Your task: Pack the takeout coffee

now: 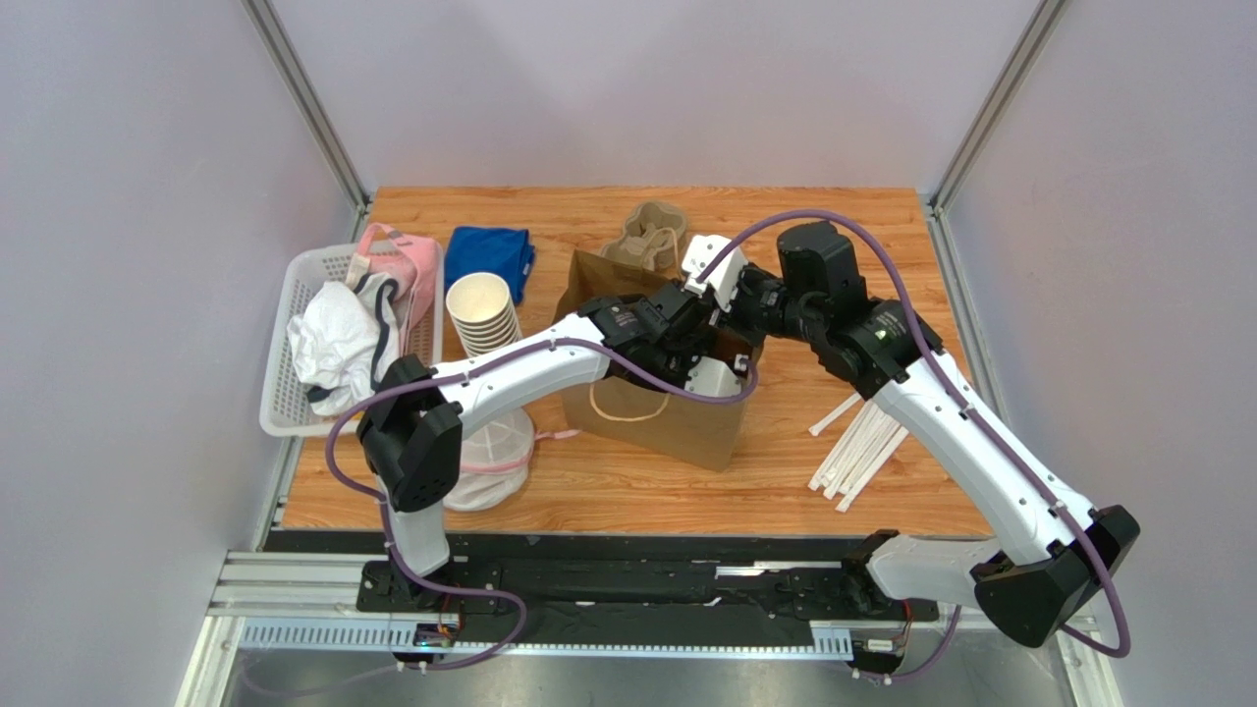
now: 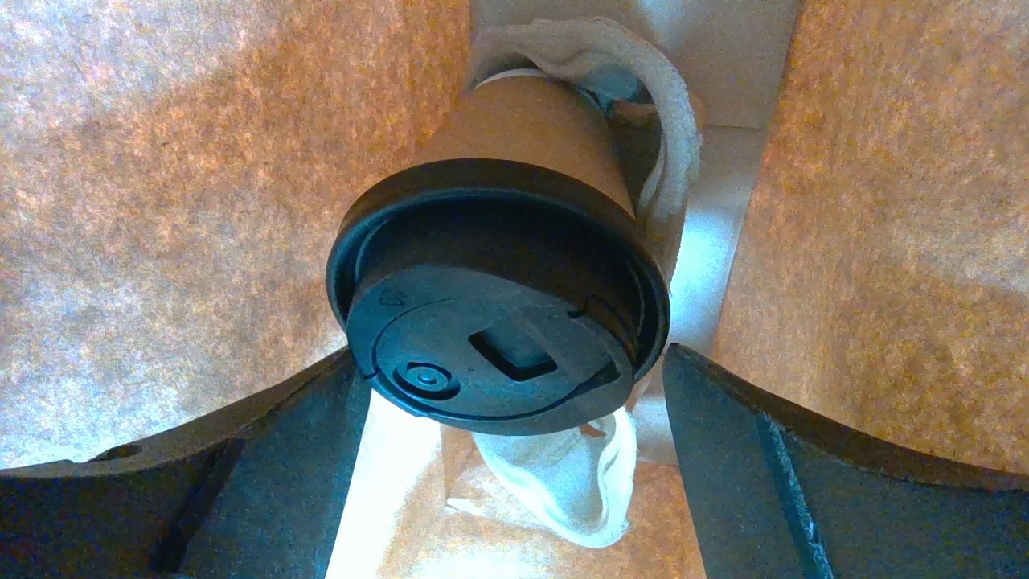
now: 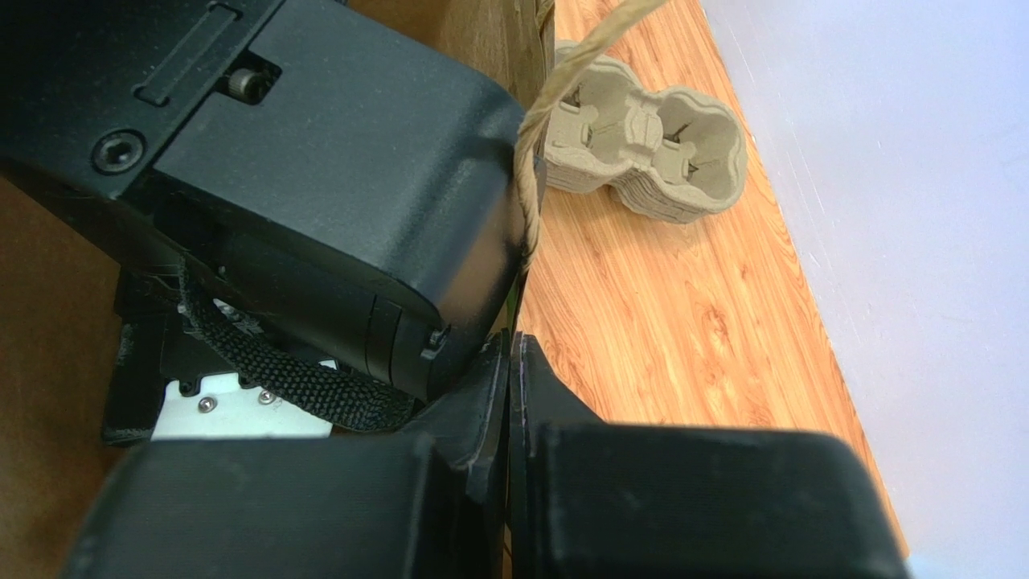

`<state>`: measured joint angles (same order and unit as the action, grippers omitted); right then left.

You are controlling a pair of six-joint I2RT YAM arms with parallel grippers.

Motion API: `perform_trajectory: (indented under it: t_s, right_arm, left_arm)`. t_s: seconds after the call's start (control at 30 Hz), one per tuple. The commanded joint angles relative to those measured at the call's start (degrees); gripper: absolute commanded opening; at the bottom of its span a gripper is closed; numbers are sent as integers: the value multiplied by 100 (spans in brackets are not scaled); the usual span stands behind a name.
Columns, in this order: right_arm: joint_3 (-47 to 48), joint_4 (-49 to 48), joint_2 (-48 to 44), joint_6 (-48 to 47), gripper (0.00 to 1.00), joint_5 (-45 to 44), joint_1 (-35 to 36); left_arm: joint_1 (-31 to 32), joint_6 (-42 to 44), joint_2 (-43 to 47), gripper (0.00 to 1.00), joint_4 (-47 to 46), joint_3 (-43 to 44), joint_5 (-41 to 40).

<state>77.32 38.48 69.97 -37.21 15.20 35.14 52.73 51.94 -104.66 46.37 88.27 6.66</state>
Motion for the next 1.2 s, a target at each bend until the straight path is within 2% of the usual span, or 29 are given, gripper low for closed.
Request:
perform_trajectory:
  t_s: [0.0, 0.33, 0.5, 0.73, 1.17]
  right_arm:
    - [108, 169, 51, -5, 0, 747, 99]
    - [117, 37, 95, -102, 0, 686, 90]
    - [169, -183, 165, 134, 0, 327, 90]
    - [266, -183, 218, 293, 0, 448, -15]
    - [372, -209, 280, 417, 0, 510, -156]
  left_arm:
    - [-17, -35, 235, 98, 232, 137, 354]
    - [-17, -9, 578, 99, 215, 217, 530]
    - [-17, 9, 815, 99, 39, -2, 530]
    - [-17, -70, 1176, 99, -488, -319, 495]
    - [-17, 18, 1790, 99, -672, -766, 407]
